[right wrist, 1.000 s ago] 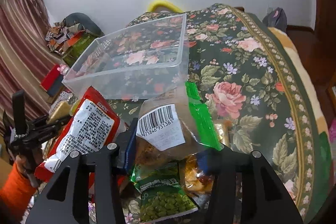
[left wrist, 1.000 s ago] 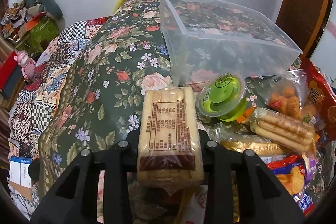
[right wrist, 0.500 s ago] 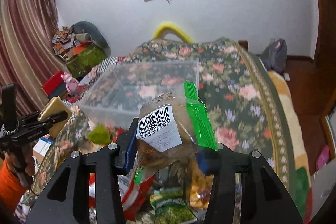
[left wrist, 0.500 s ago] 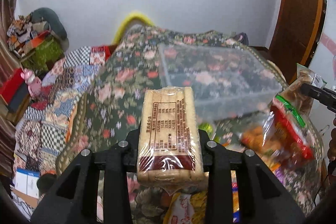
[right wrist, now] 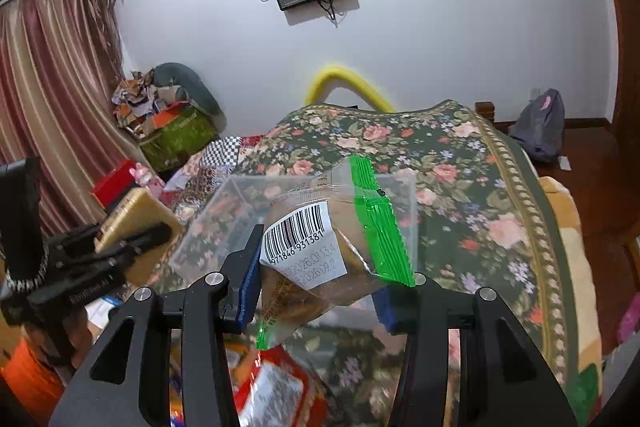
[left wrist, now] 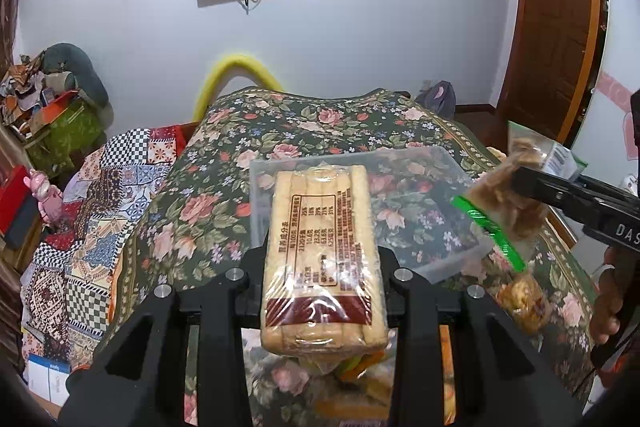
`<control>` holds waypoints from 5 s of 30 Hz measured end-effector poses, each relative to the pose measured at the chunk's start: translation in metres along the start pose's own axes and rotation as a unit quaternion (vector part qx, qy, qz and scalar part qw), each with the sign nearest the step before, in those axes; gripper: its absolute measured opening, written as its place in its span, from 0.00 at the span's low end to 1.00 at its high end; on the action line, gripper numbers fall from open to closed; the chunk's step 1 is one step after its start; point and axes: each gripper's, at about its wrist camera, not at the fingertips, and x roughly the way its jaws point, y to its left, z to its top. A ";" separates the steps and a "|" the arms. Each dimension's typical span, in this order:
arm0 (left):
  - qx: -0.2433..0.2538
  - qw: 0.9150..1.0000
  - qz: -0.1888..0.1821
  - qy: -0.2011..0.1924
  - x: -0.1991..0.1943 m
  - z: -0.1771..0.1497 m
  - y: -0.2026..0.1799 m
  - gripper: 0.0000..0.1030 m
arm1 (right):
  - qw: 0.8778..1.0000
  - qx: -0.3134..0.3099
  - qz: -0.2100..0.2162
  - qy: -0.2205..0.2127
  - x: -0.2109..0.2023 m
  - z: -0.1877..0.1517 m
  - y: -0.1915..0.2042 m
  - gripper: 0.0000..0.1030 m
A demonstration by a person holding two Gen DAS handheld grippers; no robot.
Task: Organize snacks
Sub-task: 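Carry both packs over the clear box and open both tools to drop them, then grasp the white cracker pouch with the left tool while the right tool grasps the nut snack bag, then lower both held snacks into the clear box and open both tools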
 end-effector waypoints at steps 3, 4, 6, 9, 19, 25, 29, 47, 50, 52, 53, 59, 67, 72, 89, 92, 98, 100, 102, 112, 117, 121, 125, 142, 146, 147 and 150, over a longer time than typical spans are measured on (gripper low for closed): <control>0.001 1.000 -0.003 0.004 0.012 0.007 -0.003 0.33 | 1.000 -0.007 -0.005 0.004 0.014 0.007 0.002 0.42; 0.000 1.000 -0.001 0.005 0.015 0.007 -0.004 0.33 | 1.000 -0.010 -0.007 0.008 0.020 0.008 0.004 0.42; -0.001 1.000 -0.003 0.009 0.023 0.010 -0.005 0.33 | 1.000 -0.015 -0.010 0.014 0.028 0.009 0.005 0.42; 0.000 1.000 -0.003 0.014 0.034 0.013 -0.007 0.33 | 0.999 -0.028 -0.018 0.022 0.039 0.011 0.006 0.42; 0.006 0.998 -0.003 0.057 0.078 0.016 -0.009 0.34 | 0.995 -0.070 -0.036 0.067 0.068 0.008 0.012 0.42; -0.009 0.997 -0.009 0.081 0.095 0.016 0.000 0.34 | 0.993 -0.079 -0.034 0.082 0.074 0.005 0.012 0.43; 0.005 0.998 0.000 0.063 0.088 0.018 -0.003 0.36 | 0.992 -0.083 -0.036 0.084 0.074 0.004 0.014 0.45; 0.021 1.000 0.000 0.009 -0.005 0.000 0.003 0.72 | 0.993 -0.099 -0.066 0.024 0.001 0.002 0.024 0.81; 0.029 0.999 0.003 0.015 -0.020 -0.013 0.005 0.83 | 0.993 -0.090 -0.073 0.018 -0.016 -0.005 0.020 0.81; 0.035 0.999 0.005 0.023 -0.027 -0.025 0.007 0.85 | 0.994 -0.081 -0.073 0.019 -0.026 -0.011 0.014 0.81; 0.038 0.999 0.004 0.027 -0.029 -0.029 0.007 0.85 | 0.994 -0.077 -0.074 0.023 -0.029 -0.015 0.011 0.81; 0.041 0.997 0.010 0.066 -0.032 -0.064 0.015 0.85 | 0.991 -0.057 -0.108 0.056 -0.035 -0.042 -0.014 0.81; 0.022 0.994 0.008 0.110 -0.032 -0.126 0.032 0.85 | 0.983 -0.055 -0.145 0.099 -0.039 -0.084 -0.042 0.81; -0.008 0.991 -0.003 0.131 -0.029 -0.148 0.041 0.82 | 0.980 -0.035 -0.146 0.131 -0.025 -0.107 -0.060 0.80; -0.046 0.987 -0.030 0.148 -0.010 -0.176 0.038 0.79 | 0.979 -0.018 -0.117 0.165 0.018 -0.126 -0.061 0.53; -0.055 0.986 -0.055 0.146 -0.015 -0.177 0.036 0.52 | 0.980 -0.018 -0.110 0.164 0.016 -0.125 -0.061 0.43; -0.070 0.986 -0.055 0.142 -0.024 -0.175 0.035 0.31 | 0.980 -0.019 -0.109 0.163 0.008 -0.127 -0.063 0.41; -0.075 0.987 -0.046 0.137 -0.030 -0.171 0.040 0.29 | 0.981 -0.018 -0.108 0.162 0.003 -0.127 -0.063 0.41; -0.074 0.988 -0.037 0.130 -0.034 -0.166 0.045 0.29 | 0.981 -0.022 -0.108 0.159 -0.001 -0.126 -0.062 0.41; -0.064 0.995 -0.004 0.073 -0.059 -0.123 0.063 0.26 | 0.986 -0.042 -0.102 0.125 -0.017 -0.097 -0.048 0.41; -0.048 0.998 0.005 0.038 -0.067 -0.094 0.061 0.26 | 0.988 -0.059 -0.095 0.104 -0.018 -0.074 -0.037 0.41; -0.048 0.999 0.009 0.010 -0.066 -0.069 0.058 0.26 | 0.990 -0.072 -0.085 0.085 -0.015 -0.056 -0.028 0.41; -0.051 0.999 0.004 -0.010 -0.060 -0.048 0.058 0.25 | 0.991 -0.085 -0.079 0.068 -0.010 -0.039 -0.017 0.41; -0.025 0.999 0.017 -0.013 0.023 0.004 0.043 0.26 | 0.988 -0.096 -0.089 0.086 0.066 -0.009 -0.017 0.41; -0.027 0.999 0.017 0.000 0.045 0.008 0.041 0.26 | 0.986 -0.105 -0.092 0.094 0.082 -0.008 -0.018 0.41; -0.031 0.999 0.018 0.004 0.050 0.009 0.041 0.26 | 0.986 -0.106 -0.092 0.094 0.083 -0.008 -0.016 0.41; -0.047 0.999 0.013 0.019 0.062 0.008 0.042 0.26 | 0.985 -0.115 -0.087 0.091 0.085 -0.006 -0.012 0.40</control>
